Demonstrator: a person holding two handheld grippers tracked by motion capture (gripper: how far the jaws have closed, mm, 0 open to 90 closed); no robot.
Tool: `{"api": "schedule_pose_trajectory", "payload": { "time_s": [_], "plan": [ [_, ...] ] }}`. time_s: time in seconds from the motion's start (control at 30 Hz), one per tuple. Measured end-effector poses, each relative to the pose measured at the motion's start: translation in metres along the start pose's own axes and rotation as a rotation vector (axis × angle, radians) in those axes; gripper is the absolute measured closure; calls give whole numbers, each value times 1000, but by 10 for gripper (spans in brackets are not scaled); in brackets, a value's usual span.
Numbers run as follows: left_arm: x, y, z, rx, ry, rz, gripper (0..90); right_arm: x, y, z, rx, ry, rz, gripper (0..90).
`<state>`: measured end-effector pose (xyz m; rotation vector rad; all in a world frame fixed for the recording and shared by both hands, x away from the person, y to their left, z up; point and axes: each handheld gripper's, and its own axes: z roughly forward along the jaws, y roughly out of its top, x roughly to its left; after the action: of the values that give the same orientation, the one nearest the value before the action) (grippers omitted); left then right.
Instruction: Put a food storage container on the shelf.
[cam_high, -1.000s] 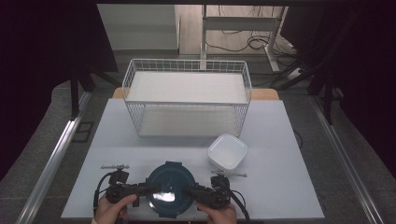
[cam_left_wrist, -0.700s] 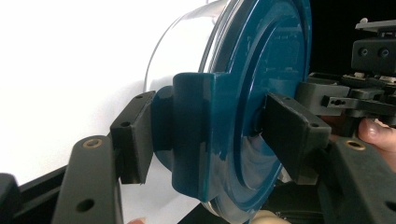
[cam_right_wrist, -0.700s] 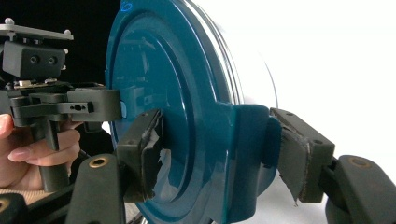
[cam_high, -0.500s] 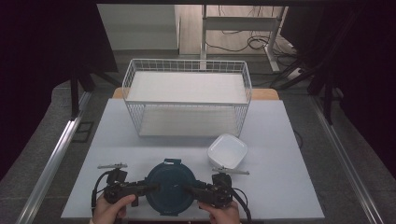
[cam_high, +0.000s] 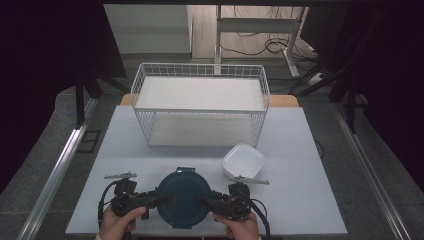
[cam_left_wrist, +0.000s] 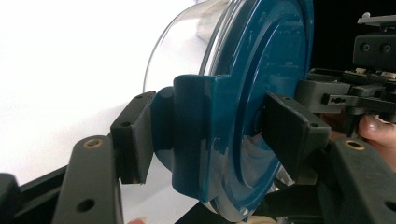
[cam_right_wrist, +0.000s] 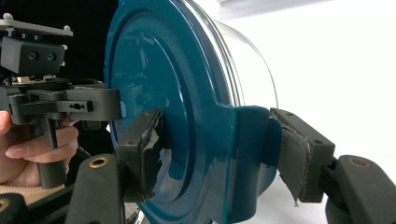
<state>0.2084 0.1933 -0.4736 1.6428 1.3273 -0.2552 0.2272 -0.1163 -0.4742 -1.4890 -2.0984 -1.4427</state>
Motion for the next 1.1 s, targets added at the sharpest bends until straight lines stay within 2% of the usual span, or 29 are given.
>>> {"api": "schedule_pose_trajectory", "payload": {
  "time_s": [0.2,0.23,0.27,0.33,0.37,0.4,0.43,0.5,0.57,0.6,0.7,0.87,1.1],
  "plan": [
    [-3,18,-6,-20,-1,21,372,6,17,-1,-19,4,-16,370],
    [-5,26,-10,-30,1,28,372,9,26,-1,-23,4,-34,370],
    [-5,26,-10,-30,1,28,372,9,26,-1,-23,4,-34,370],
    [-8,39,-16,-50,10,47,372,14,41,0,-26,13,-51,370],
    [-8,39,-16,-50,10,47,372,14,41,0,-26,13,-51,370],
    [-10,44,-18,-57,14,55,372,16,52,1,-32,20,-56,370],
    [-11,53,-21,-67,14,65,372,18,57,1,-34,21,-63,371],
    [-12,58,-22,-71,14,69,373,19,62,0,-38,20,-70,370],
    [-16,75,-22,-84,15,83,373,21,80,-2,-48,21,-89,370],
    [-16,75,-22,-84,15,83,373,21,80,-2,-48,21,-89,370],
    [-20,92,-22,-88,17,97,373,20,99,-4,-49,25,-102,371],
    [-25,103,-20,-96,2,107,374,22,113,-11,-58,15,-119,371],
    [-34,112,-19,-95,-5,123,375,24,122,-21,-56,4,-127,371]
  ]
}}
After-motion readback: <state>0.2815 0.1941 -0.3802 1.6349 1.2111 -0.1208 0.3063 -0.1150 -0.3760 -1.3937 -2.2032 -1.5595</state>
